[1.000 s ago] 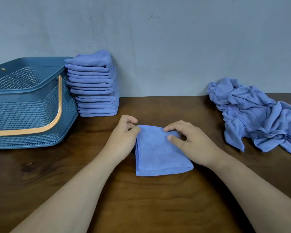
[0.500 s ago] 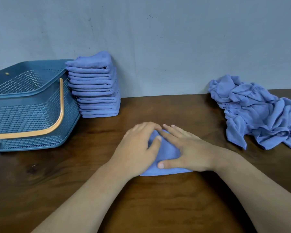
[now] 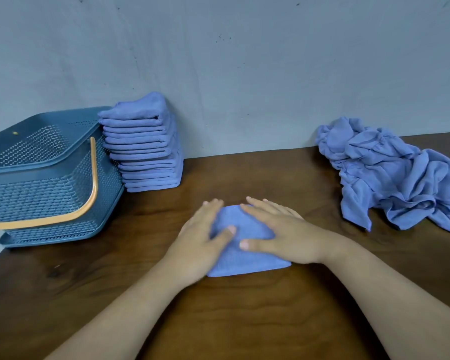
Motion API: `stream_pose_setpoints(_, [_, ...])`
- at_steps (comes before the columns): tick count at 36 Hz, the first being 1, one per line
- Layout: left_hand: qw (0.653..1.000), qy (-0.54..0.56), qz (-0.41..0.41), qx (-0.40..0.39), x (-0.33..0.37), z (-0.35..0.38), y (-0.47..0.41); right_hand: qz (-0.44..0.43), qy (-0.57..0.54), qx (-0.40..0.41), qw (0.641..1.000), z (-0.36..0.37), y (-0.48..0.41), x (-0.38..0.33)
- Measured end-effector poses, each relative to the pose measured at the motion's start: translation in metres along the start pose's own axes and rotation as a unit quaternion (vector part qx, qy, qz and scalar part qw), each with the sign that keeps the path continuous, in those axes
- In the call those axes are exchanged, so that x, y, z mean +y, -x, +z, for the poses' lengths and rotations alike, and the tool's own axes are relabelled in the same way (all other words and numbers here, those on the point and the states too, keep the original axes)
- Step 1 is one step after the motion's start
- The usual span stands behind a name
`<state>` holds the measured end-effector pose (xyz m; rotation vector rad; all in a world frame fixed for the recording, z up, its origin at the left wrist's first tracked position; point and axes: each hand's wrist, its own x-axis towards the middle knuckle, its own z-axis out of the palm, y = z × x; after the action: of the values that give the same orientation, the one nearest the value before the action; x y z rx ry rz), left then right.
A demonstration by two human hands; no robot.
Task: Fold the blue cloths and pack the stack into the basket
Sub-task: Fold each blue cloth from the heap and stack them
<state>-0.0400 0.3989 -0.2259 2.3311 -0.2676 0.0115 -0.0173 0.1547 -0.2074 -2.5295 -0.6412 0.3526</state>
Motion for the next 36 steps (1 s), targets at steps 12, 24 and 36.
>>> stream_pose_setpoints(12, [0.976, 0.080, -0.101, 0.178, -0.016, -0.028, -0.013, 0.192, -0.021, 0.219, 0.956, -0.010, -0.008, 0.003])
stream_pose_setpoints(24, [0.996, 0.037, -0.070, 0.046, -0.015, -0.024, -0.009, 0.042, -0.363, 0.213, 0.906, -0.003, -0.014, -0.018])
stream_pose_setpoints(36, [0.875, 0.483, -0.047, -0.010, 0.009, -0.028, -0.003, -0.042, -0.482, 0.241, 0.841, -0.009, -0.002, -0.043])
